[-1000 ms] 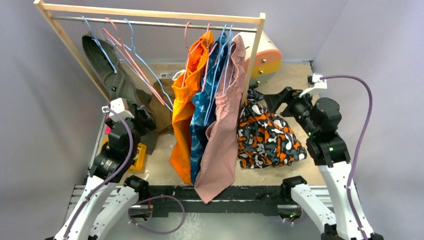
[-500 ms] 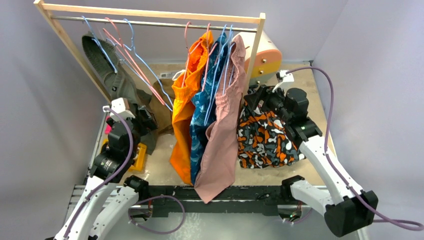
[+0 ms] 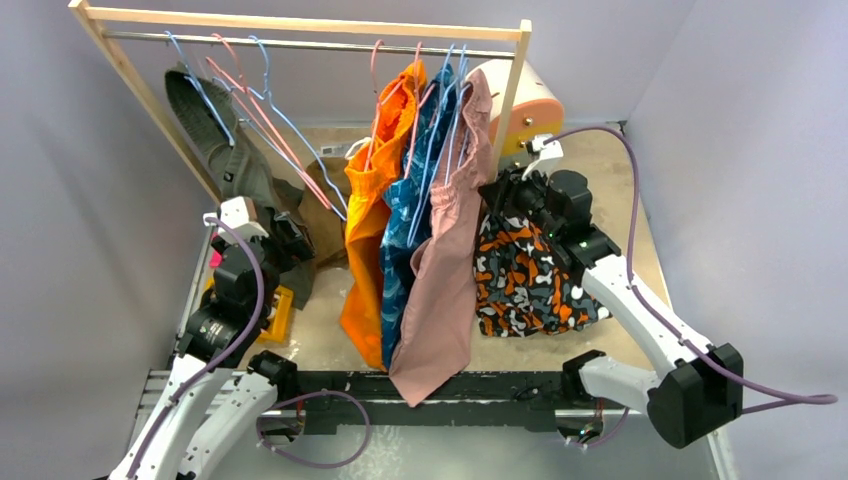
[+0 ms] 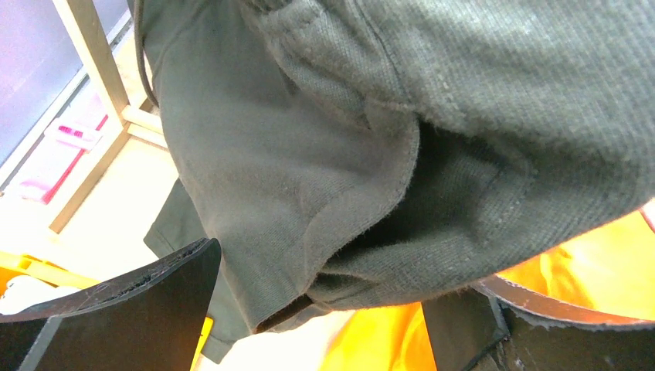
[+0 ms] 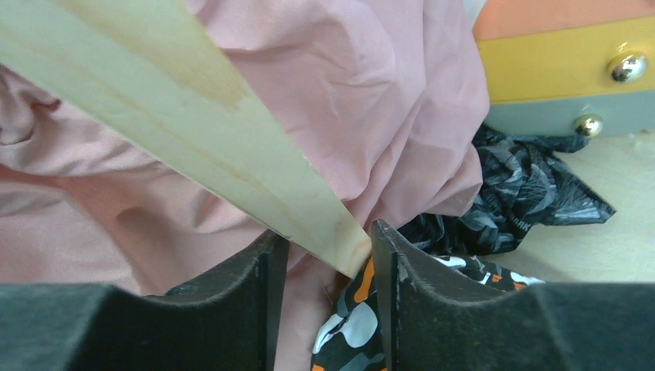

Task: Place the shorts on the hanger
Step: Place the shorts at the center of the board, then adjust the shorts at the center of the board.

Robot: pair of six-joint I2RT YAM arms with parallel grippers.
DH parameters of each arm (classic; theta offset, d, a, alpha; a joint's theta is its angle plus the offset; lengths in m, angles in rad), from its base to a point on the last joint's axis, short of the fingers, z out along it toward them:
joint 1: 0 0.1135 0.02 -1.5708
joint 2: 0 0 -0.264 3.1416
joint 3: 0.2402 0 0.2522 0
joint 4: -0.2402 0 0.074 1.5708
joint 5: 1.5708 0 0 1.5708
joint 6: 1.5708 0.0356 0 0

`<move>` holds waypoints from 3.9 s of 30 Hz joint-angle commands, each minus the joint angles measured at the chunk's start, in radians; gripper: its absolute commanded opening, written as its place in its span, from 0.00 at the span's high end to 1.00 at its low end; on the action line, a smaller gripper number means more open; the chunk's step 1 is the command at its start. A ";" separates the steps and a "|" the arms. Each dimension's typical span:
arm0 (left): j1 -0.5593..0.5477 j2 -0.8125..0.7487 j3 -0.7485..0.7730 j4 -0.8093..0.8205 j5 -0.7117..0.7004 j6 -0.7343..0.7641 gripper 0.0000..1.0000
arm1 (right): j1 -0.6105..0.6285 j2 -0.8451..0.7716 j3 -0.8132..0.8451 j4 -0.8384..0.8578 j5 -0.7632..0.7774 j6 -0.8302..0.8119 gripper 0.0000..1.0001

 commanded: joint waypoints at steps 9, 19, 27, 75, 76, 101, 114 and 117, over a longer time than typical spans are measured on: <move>-0.006 -0.012 -0.003 0.049 0.004 0.014 0.07 | 0.026 0.034 0.042 0.194 0.194 -0.156 0.79; -0.004 -0.014 -0.001 0.047 -0.003 0.012 0.07 | 0.034 0.110 0.052 0.355 0.271 -0.252 0.96; -0.005 -0.018 -0.001 0.043 -0.012 0.012 0.07 | 0.034 0.198 0.107 0.430 0.302 -0.267 1.00; -0.004 -0.047 -0.002 0.037 -0.036 0.004 0.07 | 0.140 -0.210 0.040 -0.575 0.019 0.111 0.34; -0.003 -0.043 -0.002 0.038 -0.032 0.006 0.07 | 0.186 -0.194 0.032 -0.575 0.061 0.133 0.34; -0.004 -0.115 0.036 -0.010 -0.060 -0.018 0.10 | 0.255 -0.012 -0.151 -0.387 0.367 0.372 1.00; -0.005 -0.078 0.303 0.057 0.449 -0.089 0.07 | 0.255 -0.431 0.236 -0.573 -0.123 0.025 1.00; -0.004 -0.071 0.304 0.114 0.488 -0.135 0.07 | 0.255 -0.470 0.277 -0.584 -0.195 0.003 1.00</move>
